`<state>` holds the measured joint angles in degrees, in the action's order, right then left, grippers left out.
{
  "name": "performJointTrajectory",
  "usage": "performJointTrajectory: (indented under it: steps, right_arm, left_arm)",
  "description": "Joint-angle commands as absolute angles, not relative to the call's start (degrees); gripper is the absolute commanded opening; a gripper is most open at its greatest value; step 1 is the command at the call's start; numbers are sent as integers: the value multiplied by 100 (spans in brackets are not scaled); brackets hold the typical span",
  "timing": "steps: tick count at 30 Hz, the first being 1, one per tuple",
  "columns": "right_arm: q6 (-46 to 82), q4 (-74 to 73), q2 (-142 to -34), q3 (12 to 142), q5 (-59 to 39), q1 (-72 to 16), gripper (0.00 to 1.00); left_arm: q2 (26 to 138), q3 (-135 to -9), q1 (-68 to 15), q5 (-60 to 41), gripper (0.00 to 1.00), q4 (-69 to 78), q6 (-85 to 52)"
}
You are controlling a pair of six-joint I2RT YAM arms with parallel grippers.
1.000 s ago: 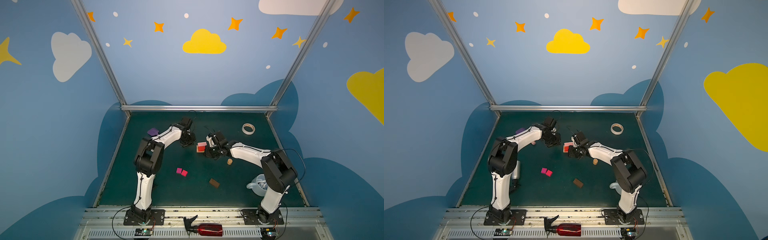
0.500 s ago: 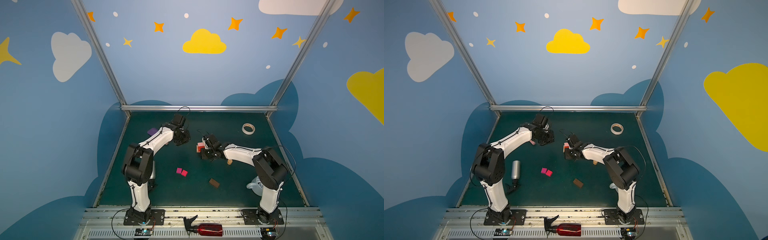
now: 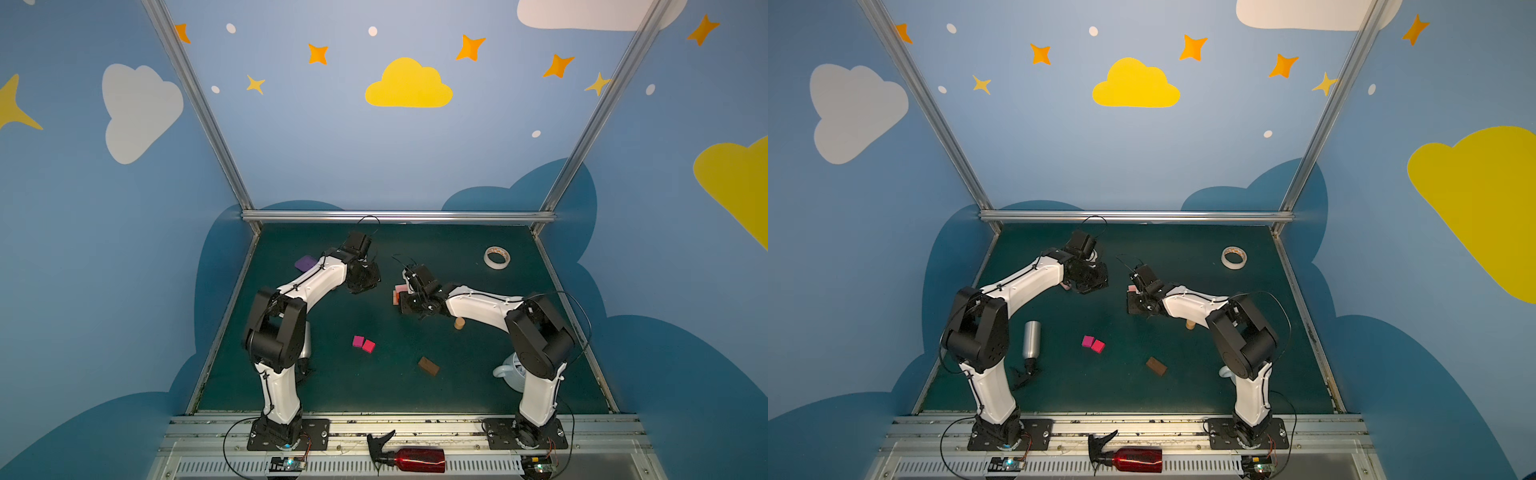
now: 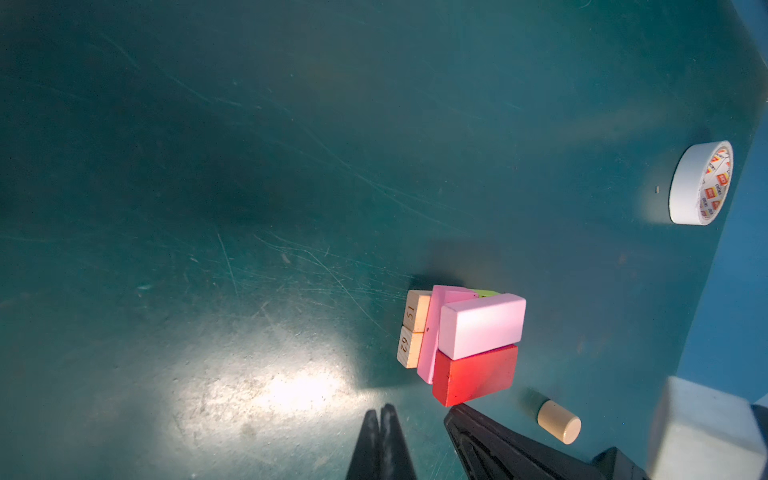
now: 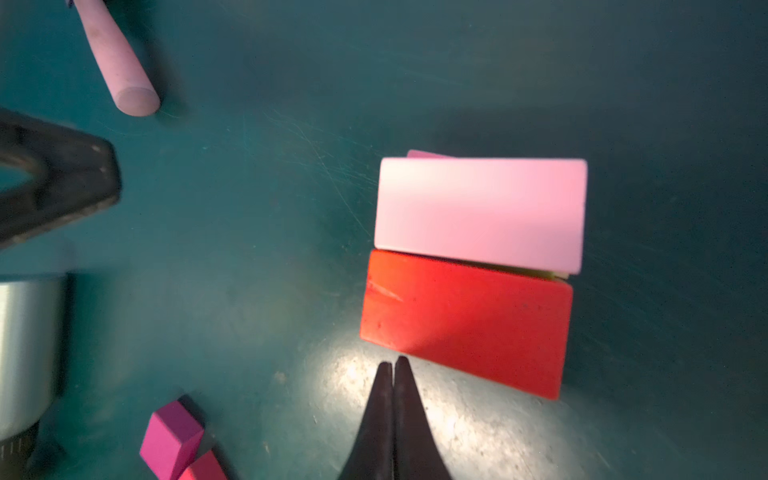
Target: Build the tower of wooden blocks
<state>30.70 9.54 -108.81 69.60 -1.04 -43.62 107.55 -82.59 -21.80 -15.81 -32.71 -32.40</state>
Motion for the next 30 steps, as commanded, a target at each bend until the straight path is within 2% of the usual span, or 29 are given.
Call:
performJointTrajectory:
  steps: [1, 30]
  right_arm:
    - [3023, 958, -11017, 7124, -18, -4393, 0]
    - [3006, 991, -11092, 7268, 1, -4394, 0]
  left_arm:
    - [10532, -8183, -2171, -1593, 4, -3235, -3285]
    - [10506, -8130, -2171, -1635, 4, -3215, -3298]
